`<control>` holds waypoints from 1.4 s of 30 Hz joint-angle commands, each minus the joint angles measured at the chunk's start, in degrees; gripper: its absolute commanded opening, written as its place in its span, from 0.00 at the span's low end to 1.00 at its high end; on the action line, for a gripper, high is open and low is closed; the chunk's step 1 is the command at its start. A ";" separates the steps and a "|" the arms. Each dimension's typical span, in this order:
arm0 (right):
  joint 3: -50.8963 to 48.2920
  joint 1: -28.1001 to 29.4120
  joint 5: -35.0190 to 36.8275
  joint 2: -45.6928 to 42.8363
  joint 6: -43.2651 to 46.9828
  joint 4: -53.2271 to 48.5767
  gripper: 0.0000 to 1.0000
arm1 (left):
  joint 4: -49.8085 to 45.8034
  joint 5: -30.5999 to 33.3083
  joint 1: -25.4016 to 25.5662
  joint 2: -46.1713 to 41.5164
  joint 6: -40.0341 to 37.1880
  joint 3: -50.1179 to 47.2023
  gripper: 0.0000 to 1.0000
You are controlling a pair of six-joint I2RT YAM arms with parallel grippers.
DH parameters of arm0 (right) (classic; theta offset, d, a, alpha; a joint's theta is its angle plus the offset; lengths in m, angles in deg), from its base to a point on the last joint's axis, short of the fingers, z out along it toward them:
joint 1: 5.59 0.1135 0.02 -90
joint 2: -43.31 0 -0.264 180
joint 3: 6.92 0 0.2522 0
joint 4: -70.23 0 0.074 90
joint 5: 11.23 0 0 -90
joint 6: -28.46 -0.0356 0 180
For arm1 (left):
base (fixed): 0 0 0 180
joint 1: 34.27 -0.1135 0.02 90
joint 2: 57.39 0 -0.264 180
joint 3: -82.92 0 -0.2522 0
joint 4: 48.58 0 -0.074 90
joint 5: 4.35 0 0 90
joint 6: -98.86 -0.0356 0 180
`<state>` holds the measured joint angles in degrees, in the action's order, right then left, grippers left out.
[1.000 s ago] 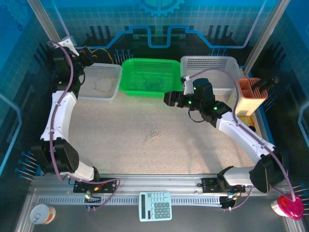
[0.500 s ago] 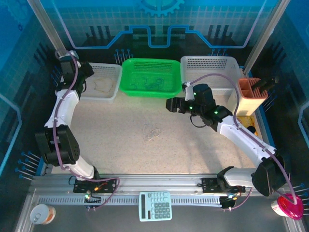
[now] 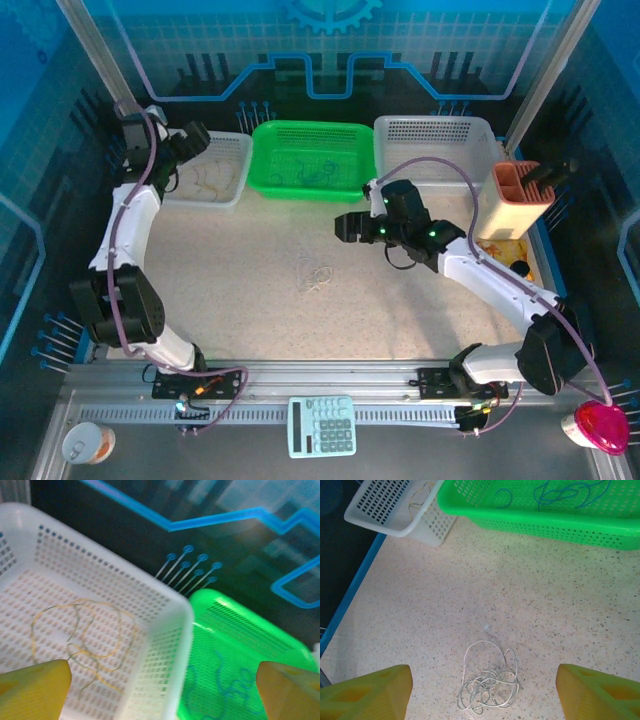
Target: Untangle the cables
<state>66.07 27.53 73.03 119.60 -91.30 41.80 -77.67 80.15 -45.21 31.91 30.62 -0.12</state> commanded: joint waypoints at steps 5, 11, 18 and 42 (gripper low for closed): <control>0.45 1.89 3.03 2.06 2.01 -1.70 0.76 | -4.42 -8.59 5.17 -8.28 0.86 0.90 0.99; 0.23 2.29 3.42 4.25 3.01 -2.02 0.76 | -4.20 -8.71 10.74 -16.71 3.50 -9.34 0.99; 0.69 3.26 3.45 7.82 4.24 -2.49 0.74 | -3.07 -5.87 16.76 -25.58 7.64 -21.93 0.99; 2.60 7.49 2.33 25.42 5.24 -0.98 0.48 | 1.77 -6.76 24.12 -28.29 13.41 -41.10 0.99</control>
<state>66.48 33.87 75.81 143.75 -86.62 40.62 -77.21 74.38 -21.56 3.16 43.47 -41.50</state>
